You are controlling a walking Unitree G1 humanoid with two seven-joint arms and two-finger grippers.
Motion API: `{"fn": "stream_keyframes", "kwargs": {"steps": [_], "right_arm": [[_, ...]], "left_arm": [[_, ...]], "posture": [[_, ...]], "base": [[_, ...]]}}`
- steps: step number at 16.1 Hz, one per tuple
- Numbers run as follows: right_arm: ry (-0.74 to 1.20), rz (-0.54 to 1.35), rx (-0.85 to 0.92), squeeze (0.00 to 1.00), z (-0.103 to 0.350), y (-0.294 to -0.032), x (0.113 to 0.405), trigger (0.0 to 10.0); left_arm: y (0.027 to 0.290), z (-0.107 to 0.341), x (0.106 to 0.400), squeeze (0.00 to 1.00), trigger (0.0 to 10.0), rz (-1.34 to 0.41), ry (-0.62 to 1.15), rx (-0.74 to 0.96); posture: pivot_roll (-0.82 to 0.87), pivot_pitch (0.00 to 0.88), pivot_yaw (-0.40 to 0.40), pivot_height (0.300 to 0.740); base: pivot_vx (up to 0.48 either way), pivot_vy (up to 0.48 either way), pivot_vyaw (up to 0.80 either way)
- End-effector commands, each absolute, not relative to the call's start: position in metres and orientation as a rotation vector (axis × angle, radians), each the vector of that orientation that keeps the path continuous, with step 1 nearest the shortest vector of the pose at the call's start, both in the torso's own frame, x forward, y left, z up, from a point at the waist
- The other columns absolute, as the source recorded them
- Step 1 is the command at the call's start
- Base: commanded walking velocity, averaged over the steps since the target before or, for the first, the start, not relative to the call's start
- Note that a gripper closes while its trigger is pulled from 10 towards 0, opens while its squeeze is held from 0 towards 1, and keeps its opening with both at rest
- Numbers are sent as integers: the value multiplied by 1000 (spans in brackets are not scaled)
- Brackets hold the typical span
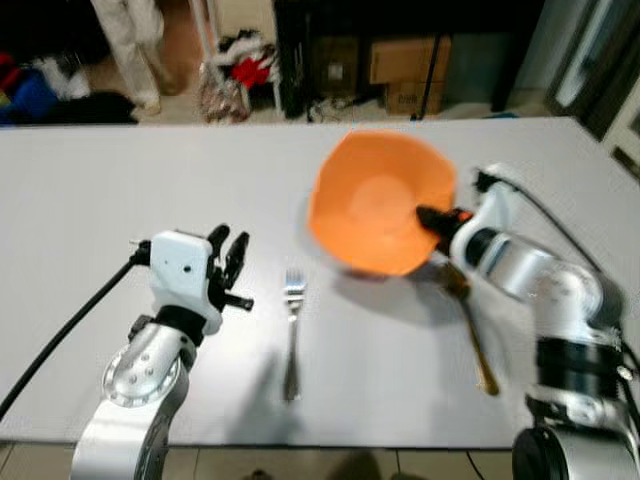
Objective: Setting the table
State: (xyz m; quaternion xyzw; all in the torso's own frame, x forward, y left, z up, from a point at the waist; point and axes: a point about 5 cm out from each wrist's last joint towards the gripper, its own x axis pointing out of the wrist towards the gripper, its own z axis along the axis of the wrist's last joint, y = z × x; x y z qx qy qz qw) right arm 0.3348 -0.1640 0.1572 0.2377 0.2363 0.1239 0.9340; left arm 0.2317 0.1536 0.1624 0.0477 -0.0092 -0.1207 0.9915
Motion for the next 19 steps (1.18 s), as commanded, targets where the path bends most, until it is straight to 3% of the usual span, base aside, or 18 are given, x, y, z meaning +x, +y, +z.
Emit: {"fn": "stream_keyframes", "kwargs": {"steps": [1, 8, 18, 19], "right_arm": [[403, 250, 513, 0, 171, -166, 347, 10000], [434, 185, 651, 0, 169, -158, 391, 10000], [601, 178, 828, 0, 143, -128, 393, 10000], [614, 167, 909, 0, 142, -122, 393, 10000]], "left_arm": [[152, 162, 234, 0, 10000, -283, -6, 95], [144, 159, 227, 0, 10000, -488, 63, 102], [146, 153, 207, 0, 10000, -578, 153, 113], [145, 153, 204, 0, 10000, -587, 161, 105]], "posture": [[-117, 5, 64, 740], [-102, 21, 55, 740], [-79, 88, 46, 740], [-77, 87, 48, 740]], "base": [[0, 0, 0], [0, 0, 0], [0, 0, 0], [0, 0, 0]]}}
